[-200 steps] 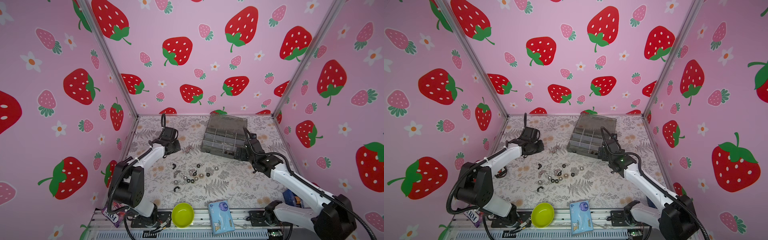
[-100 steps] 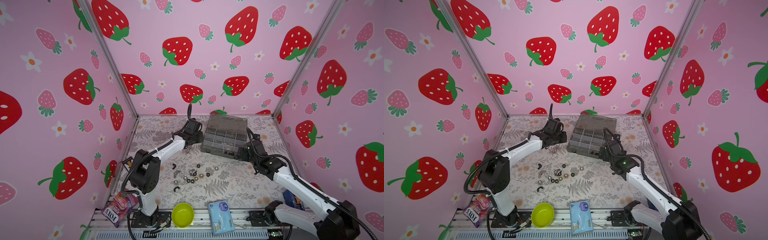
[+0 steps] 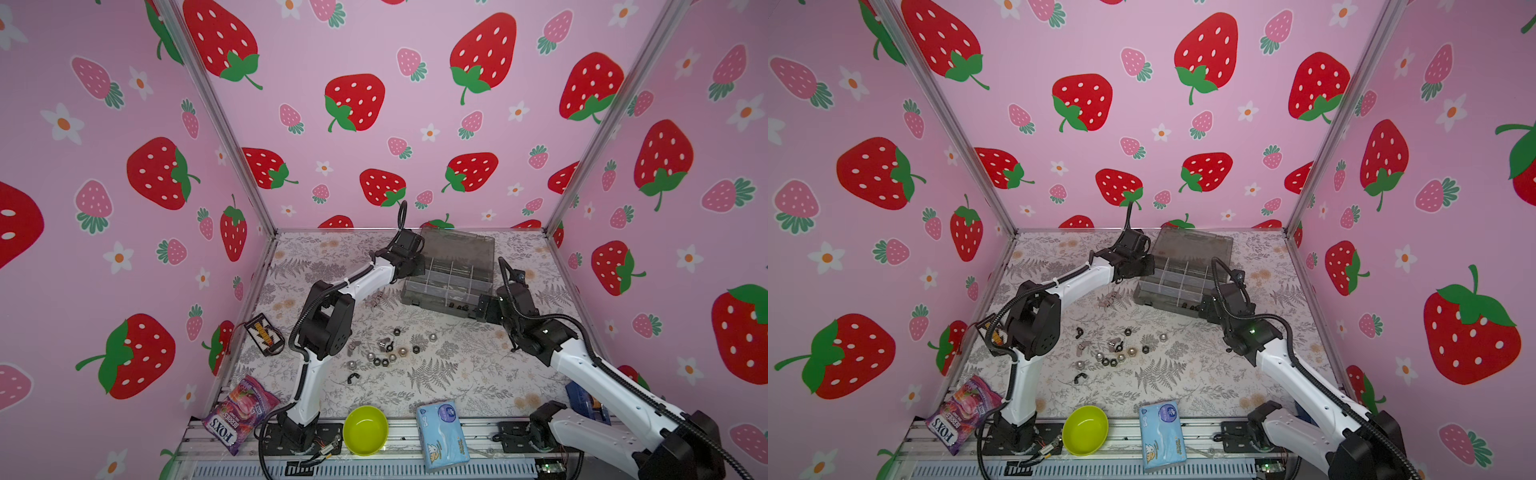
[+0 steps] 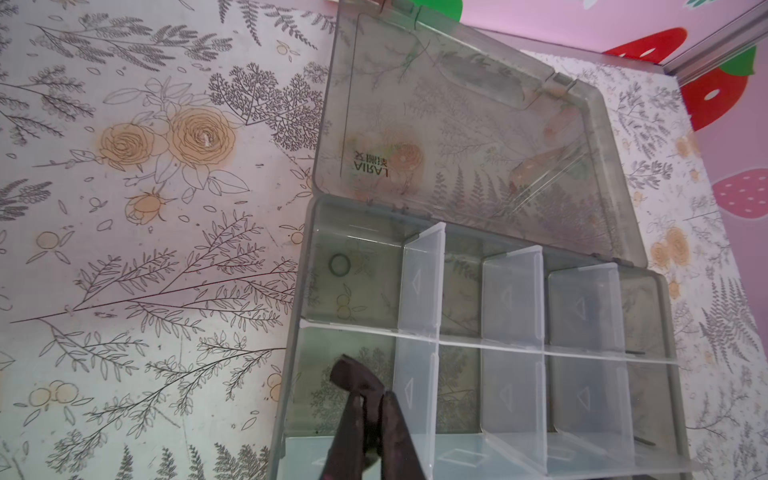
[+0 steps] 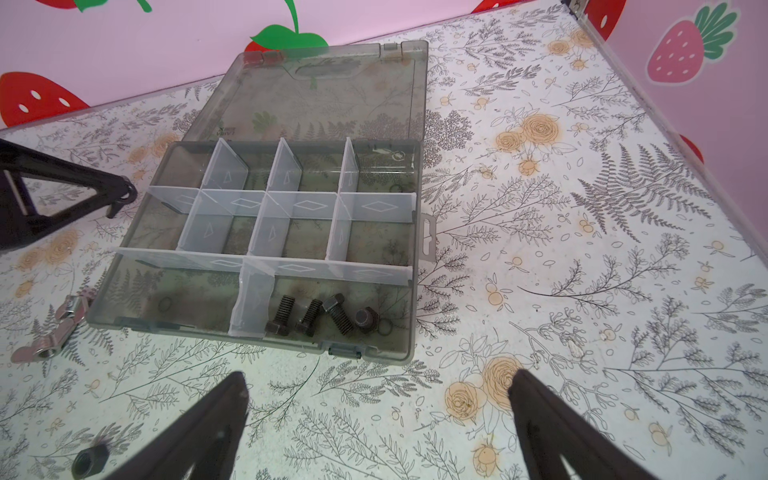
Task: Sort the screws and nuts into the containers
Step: 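Carry the black wing nut with the left gripper into a box compartment and release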
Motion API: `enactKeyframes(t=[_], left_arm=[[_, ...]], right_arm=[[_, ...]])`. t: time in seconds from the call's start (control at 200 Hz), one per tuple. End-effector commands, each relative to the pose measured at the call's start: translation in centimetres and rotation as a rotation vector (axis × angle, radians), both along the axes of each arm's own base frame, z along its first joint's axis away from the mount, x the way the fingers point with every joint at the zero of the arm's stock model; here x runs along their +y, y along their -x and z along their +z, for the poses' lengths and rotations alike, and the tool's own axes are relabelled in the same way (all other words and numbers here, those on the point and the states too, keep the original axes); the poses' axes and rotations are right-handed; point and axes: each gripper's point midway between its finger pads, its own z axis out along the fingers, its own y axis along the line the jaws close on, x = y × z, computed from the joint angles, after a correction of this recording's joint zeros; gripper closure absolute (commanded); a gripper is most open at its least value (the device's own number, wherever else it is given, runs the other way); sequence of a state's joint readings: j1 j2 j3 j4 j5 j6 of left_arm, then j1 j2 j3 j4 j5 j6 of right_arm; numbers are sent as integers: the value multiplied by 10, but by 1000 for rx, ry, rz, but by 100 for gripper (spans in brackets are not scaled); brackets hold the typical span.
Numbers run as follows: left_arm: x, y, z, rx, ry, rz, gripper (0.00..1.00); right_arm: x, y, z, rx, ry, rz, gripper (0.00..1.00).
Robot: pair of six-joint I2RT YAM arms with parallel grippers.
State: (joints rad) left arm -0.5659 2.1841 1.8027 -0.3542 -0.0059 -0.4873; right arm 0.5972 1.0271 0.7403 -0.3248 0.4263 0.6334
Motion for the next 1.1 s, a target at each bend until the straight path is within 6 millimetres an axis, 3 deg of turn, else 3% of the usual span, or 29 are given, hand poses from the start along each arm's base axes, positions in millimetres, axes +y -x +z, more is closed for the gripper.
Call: enactKeyframes(t=[0.0, 0.715, 0.77, 0.88, 1.096], left_arm=[[-9, -2, 9, -10, -3, -28, 100], [-19, 0, -19, 32, -60, -47, 100], [-18, 0, -18, 32, -60, -46, 96], [-18, 2, -13, 22, -55, -47, 76], [-17, 6, 17, -22, -29, -48, 67]], right_arm=[[-6, -2, 9, -50, -29, -41, 0], [-5, -1, 5, -48, -38, -34, 0], [-4, -1, 4, -44, -38, -33, 0], [-3, -2, 4, -42, -41, -25, 0], [-2, -1, 6, -41, -46, -26, 0]])
